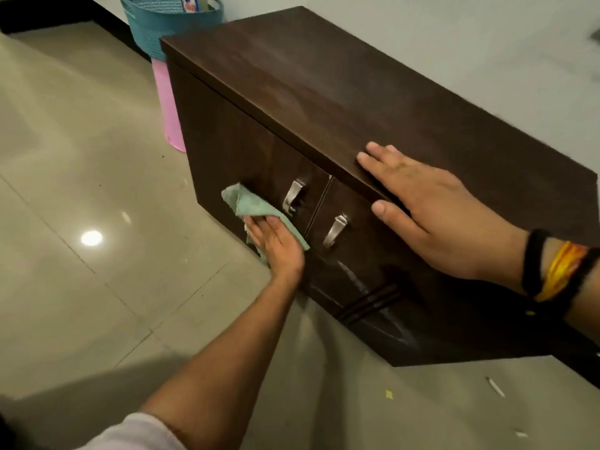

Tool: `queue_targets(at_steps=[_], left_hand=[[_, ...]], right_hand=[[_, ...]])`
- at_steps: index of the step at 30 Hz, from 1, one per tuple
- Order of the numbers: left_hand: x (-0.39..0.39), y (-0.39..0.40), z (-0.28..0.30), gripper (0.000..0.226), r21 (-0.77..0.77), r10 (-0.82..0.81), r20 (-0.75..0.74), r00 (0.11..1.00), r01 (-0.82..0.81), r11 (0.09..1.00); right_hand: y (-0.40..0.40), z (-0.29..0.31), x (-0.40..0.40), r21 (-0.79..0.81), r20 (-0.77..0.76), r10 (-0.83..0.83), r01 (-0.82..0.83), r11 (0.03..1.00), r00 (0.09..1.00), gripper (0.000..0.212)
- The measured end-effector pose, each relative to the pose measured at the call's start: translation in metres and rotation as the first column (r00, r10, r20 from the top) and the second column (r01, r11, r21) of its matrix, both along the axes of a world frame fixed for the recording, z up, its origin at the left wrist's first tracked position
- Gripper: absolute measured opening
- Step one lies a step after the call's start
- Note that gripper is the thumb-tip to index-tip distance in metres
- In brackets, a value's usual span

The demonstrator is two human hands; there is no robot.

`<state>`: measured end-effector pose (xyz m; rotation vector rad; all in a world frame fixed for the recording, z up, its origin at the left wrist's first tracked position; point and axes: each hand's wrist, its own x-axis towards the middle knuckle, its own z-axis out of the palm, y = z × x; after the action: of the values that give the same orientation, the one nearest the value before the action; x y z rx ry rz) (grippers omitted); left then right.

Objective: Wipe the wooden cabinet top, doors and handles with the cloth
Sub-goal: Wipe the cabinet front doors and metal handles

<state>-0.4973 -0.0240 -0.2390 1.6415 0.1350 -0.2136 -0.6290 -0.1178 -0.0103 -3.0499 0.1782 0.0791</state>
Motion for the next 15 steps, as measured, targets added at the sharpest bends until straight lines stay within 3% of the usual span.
queue_targets(at_steps=[4,6,9,13,15], left_hand=[[-0.072,-0.013,-0.018,0.061,0.056,-0.119,-0.028,0.992,0.121,0.991],[-0.107,-0.015,-0.025,0.074,0.083,-0.193,0.085,0.978,0.186,0.979],[-0.127,-0.021,-0.023,0.062,0.115,-0.205,0.314,0.927,0.178,0.977],[-0.136,-0.03,-0.029,0.079,0.144,-0.225,0.355,0.907,0.185,0.972],[-0.158,-0.028,-0.029,0.075,0.243,-0.346,0.487,0.802,0.256,0.936]], right_hand=[[-0.003,0.001,-0.022,-0.045,-0.022,0.01,-0.011,0.999,1.0,0.063],[-0.006,0.002,-0.035,-0.056,-0.045,-0.001,-0.001,0.998,0.999,0.064],[-0.016,0.004,-0.061,-0.058,-0.08,-0.007,0.002,0.998,0.997,0.062],[-0.025,0.003,-0.083,-0.038,-0.072,-0.008,0.006,0.999,0.997,0.064],[-0.027,0.001,-0.086,-0.019,-0.053,-0.001,0.0,1.0,0.999,0.063]])
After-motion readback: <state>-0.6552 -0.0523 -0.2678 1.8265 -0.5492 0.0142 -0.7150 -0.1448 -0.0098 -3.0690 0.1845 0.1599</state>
